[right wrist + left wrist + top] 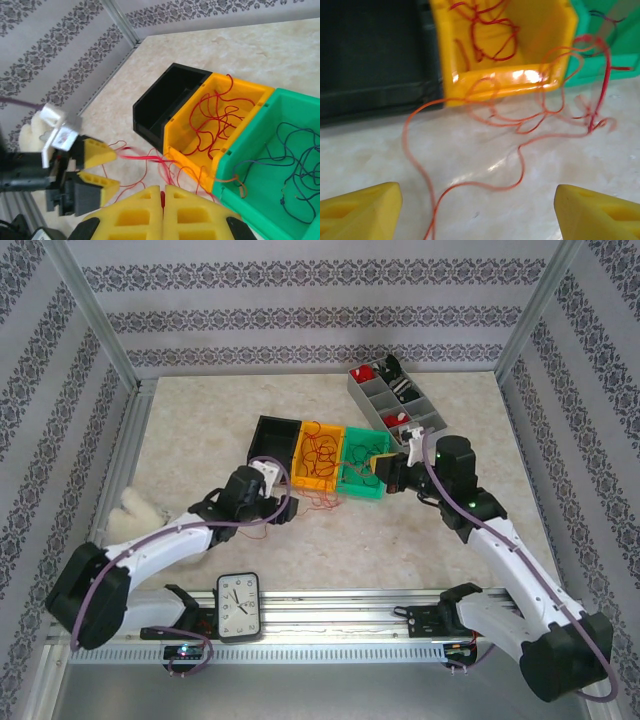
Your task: Untangle the cables
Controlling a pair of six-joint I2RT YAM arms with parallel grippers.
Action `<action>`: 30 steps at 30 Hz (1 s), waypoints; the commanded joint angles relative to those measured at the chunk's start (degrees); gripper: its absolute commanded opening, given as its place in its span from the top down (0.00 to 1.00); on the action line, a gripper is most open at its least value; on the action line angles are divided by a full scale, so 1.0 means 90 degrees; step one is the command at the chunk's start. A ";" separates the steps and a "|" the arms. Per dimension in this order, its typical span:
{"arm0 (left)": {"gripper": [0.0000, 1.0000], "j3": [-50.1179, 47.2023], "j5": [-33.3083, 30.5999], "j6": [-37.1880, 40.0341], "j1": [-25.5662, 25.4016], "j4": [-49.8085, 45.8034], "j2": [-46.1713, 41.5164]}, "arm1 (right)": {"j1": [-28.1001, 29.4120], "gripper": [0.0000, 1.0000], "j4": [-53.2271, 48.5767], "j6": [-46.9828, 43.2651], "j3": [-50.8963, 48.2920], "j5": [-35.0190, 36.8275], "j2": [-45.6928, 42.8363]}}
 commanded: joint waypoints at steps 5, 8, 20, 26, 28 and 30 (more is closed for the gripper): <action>0.20 0.0622 0.0606 0.0661 -0.0177 0.0818 0.1014 | 0.0057 1.00 -0.0302 -0.0053 0.0079 -0.0401 -0.0231; 0.20 0.0726 0.0630 0.0681 -0.0188 0.0942 0.1258 | 0.0074 1.00 -0.0363 -0.0044 0.0059 -0.0442 -0.0232; 0.23 0.0840 0.0755 0.0608 -0.0245 0.1230 0.2040 | -0.0180 1.00 -0.0501 -0.0026 -0.0046 -0.0050 -0.0539; 0.23 0.1204 0.0978 0.0543 -0.0302 0.1404 0.2592 | -0.0277 1.00 -0.0468 0.0073 -0.0163 -0.0066 -0.0650; 0.24 0.1332 0.1012 0.0553 -0.0342 0.1378 0.2772 | -0.0288 1.00 -0.0461 0.0077 -0.0190 -0.0059 -0.0671; 0.27 0.1494 0.1039 0.0563 -0.0379 0.1251 0.2962 | -0.0306 1.00 -0.0464 0.0090 -0.0205 -0.0040 -0.0711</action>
